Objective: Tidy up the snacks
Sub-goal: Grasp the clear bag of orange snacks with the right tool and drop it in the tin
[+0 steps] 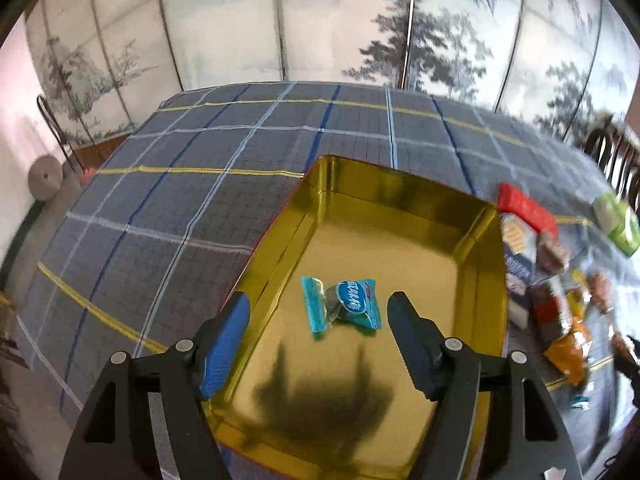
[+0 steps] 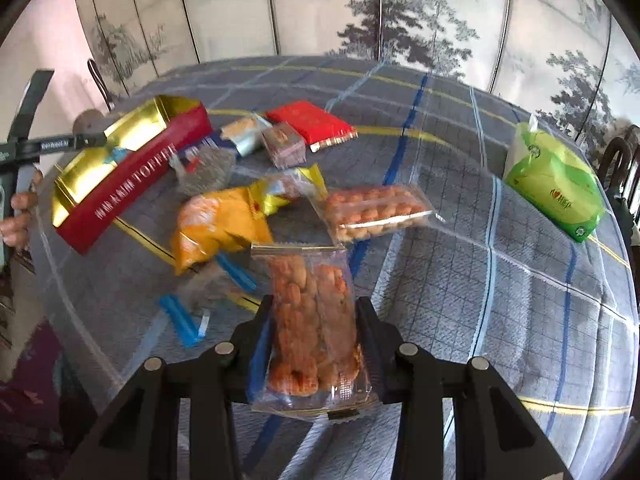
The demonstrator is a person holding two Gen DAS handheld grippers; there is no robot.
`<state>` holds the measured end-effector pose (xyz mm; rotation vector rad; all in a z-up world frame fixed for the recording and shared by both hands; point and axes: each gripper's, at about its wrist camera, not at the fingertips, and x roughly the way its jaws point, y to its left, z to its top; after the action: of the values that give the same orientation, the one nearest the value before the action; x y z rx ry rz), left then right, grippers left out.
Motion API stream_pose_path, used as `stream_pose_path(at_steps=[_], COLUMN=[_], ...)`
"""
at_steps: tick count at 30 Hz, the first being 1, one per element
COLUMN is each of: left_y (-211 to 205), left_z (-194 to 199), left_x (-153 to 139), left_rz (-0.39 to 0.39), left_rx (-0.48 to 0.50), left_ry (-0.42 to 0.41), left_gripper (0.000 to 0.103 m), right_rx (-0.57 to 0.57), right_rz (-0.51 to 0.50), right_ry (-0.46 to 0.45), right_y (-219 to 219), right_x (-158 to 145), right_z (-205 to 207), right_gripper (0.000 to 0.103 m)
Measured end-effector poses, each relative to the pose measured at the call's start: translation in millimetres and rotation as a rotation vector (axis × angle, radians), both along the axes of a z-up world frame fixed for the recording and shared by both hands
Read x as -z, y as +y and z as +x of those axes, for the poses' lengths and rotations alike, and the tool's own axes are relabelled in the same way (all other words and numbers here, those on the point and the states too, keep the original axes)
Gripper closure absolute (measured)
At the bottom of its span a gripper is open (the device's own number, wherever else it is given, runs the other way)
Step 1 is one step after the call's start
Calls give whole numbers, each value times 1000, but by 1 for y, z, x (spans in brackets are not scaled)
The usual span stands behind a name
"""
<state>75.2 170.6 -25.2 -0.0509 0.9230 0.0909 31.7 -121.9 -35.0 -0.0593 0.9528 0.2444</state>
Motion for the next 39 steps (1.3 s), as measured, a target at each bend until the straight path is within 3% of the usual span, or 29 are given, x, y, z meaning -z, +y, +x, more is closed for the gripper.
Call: stream_pose_path(at_steps=[3,9,15,17,19,22,24,26,29,36,39], left_y=[7,8,15,18,19,21,21,22,23,32,32], left_z=[-14,-39,-60,-65,-68,-81,-87,-95,-114,-120,-122], left_x=[-5,-10,-9,-7,-5,-5,-4,-5,-9,3,-2], left_rz=[-45,-49,-79,-103,-94,-59,-29,-43,-49,-89,-89], left_rx=[-29,-4,1,6,-2,-33,-54,-67,-70,-41,-8], left_ry=[-18,-27,-12,4,33,37,50,54,-21,-1,-34], left_gripper=[35,35,30,29,18,12,1,1,1,3,3], right_rx=[-5,-57,-138,-168,-199,-226,-242,-256,-260,-232,-255], right_rz=[47,147,199,211,213,226,217,203,168,98,62], right_ry=[-33,-99,-115,-104,-82,-46,-14,13,46,85,93], right_y=[5,34,84,103,121,150,170,184,203,240,252], right_x=[-18,-56,-70,-68,-65,-55,-45,-34,-18,10,17], right_z=[-1,20,56,73,88,116,136,151,171,193,194], right_gripper=[63,63,63,63,63,63,63,63,63,63,63])
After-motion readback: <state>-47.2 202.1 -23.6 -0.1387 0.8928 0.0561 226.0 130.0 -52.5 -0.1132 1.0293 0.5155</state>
